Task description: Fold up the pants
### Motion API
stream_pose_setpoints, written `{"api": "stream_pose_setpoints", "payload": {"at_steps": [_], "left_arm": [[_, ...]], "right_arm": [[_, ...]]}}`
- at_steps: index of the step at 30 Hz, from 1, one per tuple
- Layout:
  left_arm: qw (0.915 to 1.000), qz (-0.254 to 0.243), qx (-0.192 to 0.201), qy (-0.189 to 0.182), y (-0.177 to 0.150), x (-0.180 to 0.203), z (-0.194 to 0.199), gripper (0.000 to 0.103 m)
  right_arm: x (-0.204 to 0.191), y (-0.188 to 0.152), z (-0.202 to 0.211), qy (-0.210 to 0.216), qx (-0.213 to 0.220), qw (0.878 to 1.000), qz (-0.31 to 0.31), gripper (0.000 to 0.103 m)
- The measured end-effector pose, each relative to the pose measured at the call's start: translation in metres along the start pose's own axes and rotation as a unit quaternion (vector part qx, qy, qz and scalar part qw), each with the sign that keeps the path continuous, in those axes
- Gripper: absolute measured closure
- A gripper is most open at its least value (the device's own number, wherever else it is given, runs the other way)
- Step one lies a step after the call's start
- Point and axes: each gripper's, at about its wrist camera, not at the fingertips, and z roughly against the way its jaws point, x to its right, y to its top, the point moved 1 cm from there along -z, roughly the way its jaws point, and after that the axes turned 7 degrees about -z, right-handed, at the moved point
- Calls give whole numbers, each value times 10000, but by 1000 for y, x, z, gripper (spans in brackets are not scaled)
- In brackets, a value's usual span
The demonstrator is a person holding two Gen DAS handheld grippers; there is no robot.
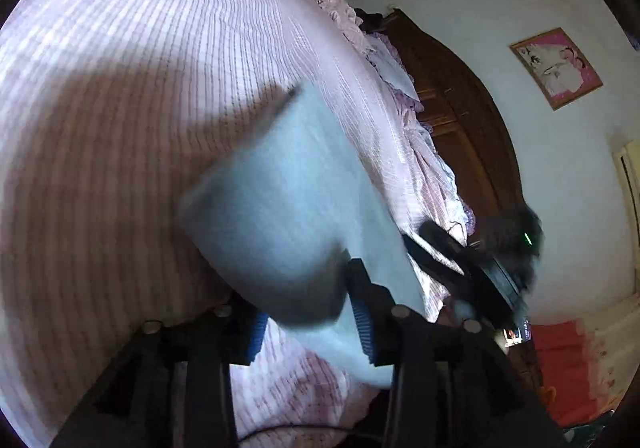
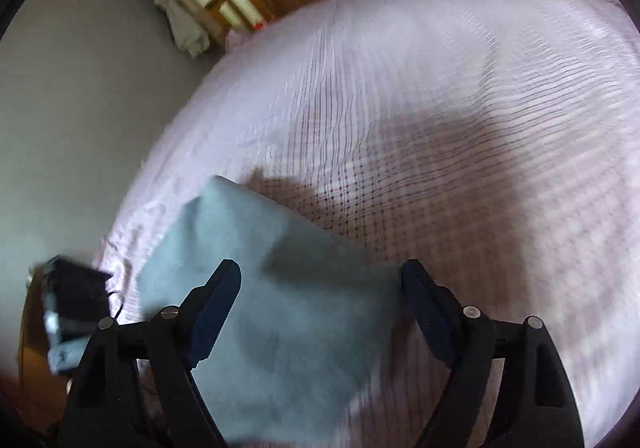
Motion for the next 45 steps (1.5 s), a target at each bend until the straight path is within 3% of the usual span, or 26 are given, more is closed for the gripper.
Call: {"api": "stream_pose_setpoints", "payload": {"at_steps": [2,3,4,7,10,12,15,18,21,26,31,34,36,38,41,43,45], "left_arm": [[9996,66,270,100,-15,3,5,68],[9992,46,394,109,-17,3,7,73],[9987,-53,485,124,-17,6,9,75],[9962,-540,365,574,-3,17,7,76],[9898,-1054,173,944,23,29,-7,75],[9896,-968,51,1064,35,24,-11,70],[9933,-513,69,1032,26,11,-7,63],[9912,-351,548,1157,3,10,4,59],[9906,-303,1054,817,-24,15,5,59],[9814,-546,940,1580,-32,24,-14,74],[9765,-506,711,1968,-25,31,-35,76],[9784,-333,712,1912,-22,30,-36,77],[9832,-168,677,1684,-18,26,-34,77],[9911,250,662,1125,-10,13,-29,77],[9919,938,761,382,7,-6,-23,83],[9918,783,879,488,14,0,-21,86],[9910,200,1035,830,22,21,-17,87]], "right_arm": [[11,0,-21,184,-183,9994,-232,25],[12,0,-23,296,-79,9990,-318,28],[11,-2,-22,325,12,9990,-318,36],[10,-14,-21,380,108,9990,-221,56],[21,-24,-16,850,-7,9947,-582,64],[23,-29,-17,1026,-154,9921,-700,64],[20,-27,-14,993,-263,9931,-570,61],[24,-21,-16,851,30,9952,-475,57],[33,-20,-25,1023,65,9928,-614,57],[25,-22,-18,1033,115,9938,-394,57],[14,-29,-18,1123,-26,9935,-177,58],[16,-30,-18,1232,-107,9921,-196,58],[20,-30,-18,1339,-121,9904,-322,58],[26,-31,-21,1595,-196,9856,-526,62],[31,-32,-24,2016,-301,9751,-867,75],[32,-34,-23,2207,-302,9697,-1005,78],[26,-33,-15,2195,-127,9717,-860,78]]}}
